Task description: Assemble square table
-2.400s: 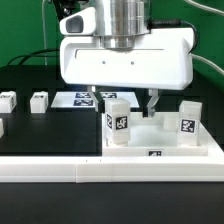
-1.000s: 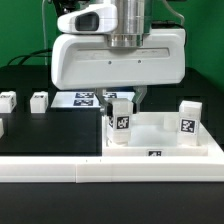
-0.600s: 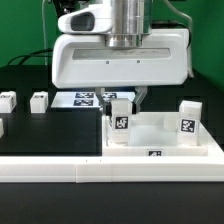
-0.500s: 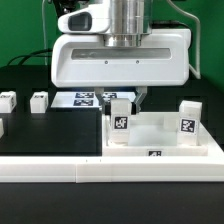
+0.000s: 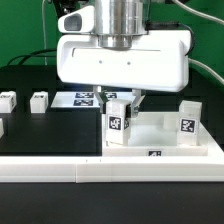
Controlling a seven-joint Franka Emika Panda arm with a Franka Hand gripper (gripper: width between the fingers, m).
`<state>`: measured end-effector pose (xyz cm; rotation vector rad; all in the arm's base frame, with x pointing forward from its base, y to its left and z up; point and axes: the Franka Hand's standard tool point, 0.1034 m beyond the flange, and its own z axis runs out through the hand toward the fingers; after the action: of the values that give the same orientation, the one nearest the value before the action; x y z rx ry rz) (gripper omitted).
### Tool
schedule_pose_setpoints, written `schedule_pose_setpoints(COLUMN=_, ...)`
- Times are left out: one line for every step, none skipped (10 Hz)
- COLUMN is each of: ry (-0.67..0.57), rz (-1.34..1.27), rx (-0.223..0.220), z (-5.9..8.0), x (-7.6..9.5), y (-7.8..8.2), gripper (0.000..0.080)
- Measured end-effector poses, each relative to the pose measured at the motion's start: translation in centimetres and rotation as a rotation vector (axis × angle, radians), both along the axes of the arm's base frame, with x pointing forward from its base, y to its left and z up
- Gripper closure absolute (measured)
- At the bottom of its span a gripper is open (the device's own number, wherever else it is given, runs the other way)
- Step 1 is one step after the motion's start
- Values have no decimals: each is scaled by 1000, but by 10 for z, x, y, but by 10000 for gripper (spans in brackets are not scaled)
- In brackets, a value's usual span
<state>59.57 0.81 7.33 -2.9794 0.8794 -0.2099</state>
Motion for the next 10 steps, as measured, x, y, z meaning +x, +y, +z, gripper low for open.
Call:
schedule_pose_setpoints(ry=-5, rz=-81, rx=6, z=0, x=0, y=0, gripper=509)
schedule_pose_setpoints(ry=-7, rz=-214, rx=20, z=0, x=0, y=0, gripper=509)
schedule_pose_setpoints(ry=-4, rz=-340, rx=36, z=1, x=-1, y=0, gripper=509)
schedule_pose_setpoints(ry=-3, rz=-434, rx=54, z=1, x=-1, y=0, gripper=509)
schedule_pose_setpoints(ry=-4, rz=-477, rx=64, z=0, x=-1, y=-1, gripper=495)
schedule_pose_setpoints(ry=-4, rz=-468, rx=64, z=0, x=-1, y=0, gripper=495)
schedule_pose_setpoints(ry=-1, rz=-423, rx=58, z=0, x=-1, y=0, gripper=322)
schedule_pose_setpoints(ry=14, rz=-371, rx=53, z=0, x=-2, y=2, gripper=185)
schedule_pose_setpoints(ry=27, rz=-257, rx=35, z=1, x=-2, y=5, gripper=185)
schedule_pose_setpoints(ry=30, rz=-126, rx=18, z=1, x=-1, y=8, gripper=160)
